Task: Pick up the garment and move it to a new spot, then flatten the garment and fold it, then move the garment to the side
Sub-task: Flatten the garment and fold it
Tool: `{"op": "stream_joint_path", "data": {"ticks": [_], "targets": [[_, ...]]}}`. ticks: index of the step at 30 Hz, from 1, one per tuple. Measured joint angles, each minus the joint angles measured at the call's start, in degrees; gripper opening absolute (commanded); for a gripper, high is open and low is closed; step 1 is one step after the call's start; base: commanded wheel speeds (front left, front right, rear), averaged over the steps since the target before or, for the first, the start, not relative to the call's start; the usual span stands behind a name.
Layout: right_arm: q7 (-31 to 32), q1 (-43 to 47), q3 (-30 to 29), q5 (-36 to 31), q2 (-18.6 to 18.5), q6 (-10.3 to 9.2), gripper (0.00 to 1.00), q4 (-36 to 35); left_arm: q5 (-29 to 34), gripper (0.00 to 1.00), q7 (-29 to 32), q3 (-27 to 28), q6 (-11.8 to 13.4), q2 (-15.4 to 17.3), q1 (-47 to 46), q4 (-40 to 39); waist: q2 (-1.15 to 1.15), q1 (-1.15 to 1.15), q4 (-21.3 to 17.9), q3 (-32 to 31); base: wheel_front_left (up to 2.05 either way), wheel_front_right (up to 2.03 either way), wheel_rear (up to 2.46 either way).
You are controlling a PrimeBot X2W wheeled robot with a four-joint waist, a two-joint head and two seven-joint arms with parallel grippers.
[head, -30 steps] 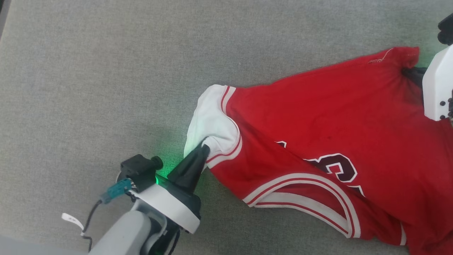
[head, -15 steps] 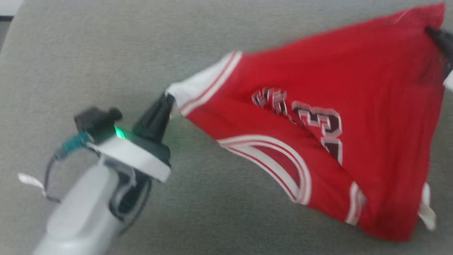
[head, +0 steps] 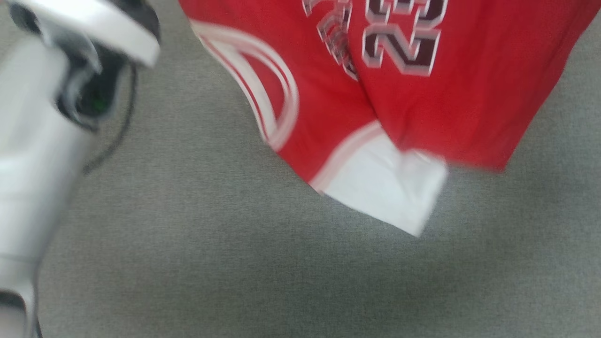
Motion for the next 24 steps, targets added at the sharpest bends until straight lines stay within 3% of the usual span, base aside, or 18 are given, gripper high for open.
{"op": "stream_joint_path", "data": {"ticks": [5, 9, 14, 19, 24], "targets": [[-4.7, -9.14, -0.94, -0.05, 1.41, 0.0, 0.0, 2.99, -3.44, 0.0, 1.2, -0.89, 0.0, 1.05, -12.74, 6.46, 0.0, 0.0, -1.24, 1.76, 0.0, 0.0, 0.0], [-7.79, -15.14, -0.33, -0.01, 2.44, 0.01, 0.0, 4.2, -2.8, 0.0, 1.65, -3.34, 0.0, 2.33, -23.43, 9.98, 0.0, 0.01, -2.69, 3.02, 0.0, 0.0, 0.0], [-9.94, -19.16, 1.21, 0.03, 1.6, 0.0, 0.0, 6.79, -4.05, 0.0, 0.42, -5.38, 0.0, 2.0, -31.77, 12.37, 0.0, 0.0, -3.45, 3.84, 0.0, 0.0, 0.0], [-10.42, -18.07, 4.01, 1.04, 1.02, 0.01, 0.0, 8.18, -7.45, 0.0, -0.67, -8.39, 0.0, 1.93, -30.83, 13.45, 0.0, 0.0, -2.86, 4.18, 0.0, 0.0, 0.0], [-10.26, -11.77, 7.2, 3.8, -0.59, 0.0, 0.0, 6.57, -11.72, 0.0, -2.71, -9.73, 0.0, 2.42, -22.58, 10.58, 0.0, 0.0, -2.04, 4.63, 0.0, 0.0, 0.0]]}}
